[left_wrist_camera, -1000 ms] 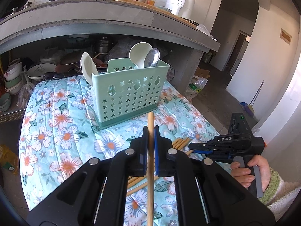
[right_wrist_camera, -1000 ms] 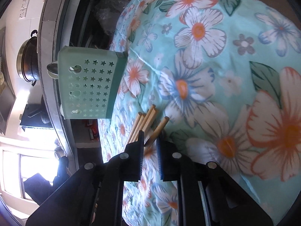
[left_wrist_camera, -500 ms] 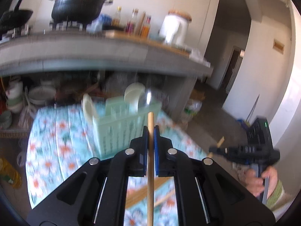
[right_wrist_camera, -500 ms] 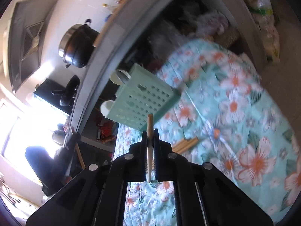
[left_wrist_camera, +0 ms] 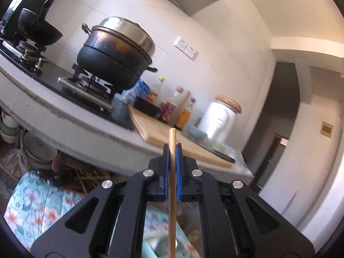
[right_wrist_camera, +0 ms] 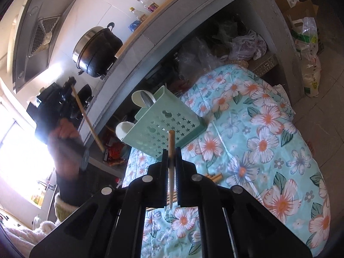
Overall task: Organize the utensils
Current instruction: 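Lower both chopsticks into the mint-green holder and open both grippers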
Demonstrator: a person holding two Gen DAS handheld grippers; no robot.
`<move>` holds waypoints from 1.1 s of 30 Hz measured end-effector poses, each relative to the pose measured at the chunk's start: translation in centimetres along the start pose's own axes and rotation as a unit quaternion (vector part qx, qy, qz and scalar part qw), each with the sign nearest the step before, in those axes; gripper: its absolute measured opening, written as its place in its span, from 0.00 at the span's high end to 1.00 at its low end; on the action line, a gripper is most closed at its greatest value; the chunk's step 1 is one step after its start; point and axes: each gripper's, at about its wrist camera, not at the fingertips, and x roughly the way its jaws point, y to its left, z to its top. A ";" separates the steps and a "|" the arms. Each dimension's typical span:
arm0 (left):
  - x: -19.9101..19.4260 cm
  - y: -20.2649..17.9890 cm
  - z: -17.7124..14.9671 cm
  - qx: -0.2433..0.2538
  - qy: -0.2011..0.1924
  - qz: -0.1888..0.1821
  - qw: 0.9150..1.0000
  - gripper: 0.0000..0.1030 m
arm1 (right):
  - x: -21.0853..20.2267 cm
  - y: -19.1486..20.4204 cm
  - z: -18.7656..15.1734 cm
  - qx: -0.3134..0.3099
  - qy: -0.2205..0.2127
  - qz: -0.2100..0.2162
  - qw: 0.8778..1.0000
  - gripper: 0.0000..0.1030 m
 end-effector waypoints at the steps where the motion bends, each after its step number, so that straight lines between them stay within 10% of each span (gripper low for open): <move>1: 1.0 0.1 0.1 0.003 -0.006 0.006 1.000 0.96 | 0.2 -0.2 0.1 0.002 0.001 -0.001 1.000 0.94; 17: 8.5 3.2 -4.4 0.038 -0.008 0.087 0.995 0.95 | 1.8 -1.9 0.9 0.021 0.007 -0.005 1.000 0.94; 28: 3.5 3.5 -6.6 0.048 0.012 0.089 0.995 0.94 | 0.1 0.1 1.6 -0.014 -0.021 -0.019 1.000 0.94; 33: -0.8 2.8 -6.7 0.058 0.011 0.089 0.994 0.72 | -1.8 3.4 3.9 -0.060 -0.060 -0.003 0.996 0.94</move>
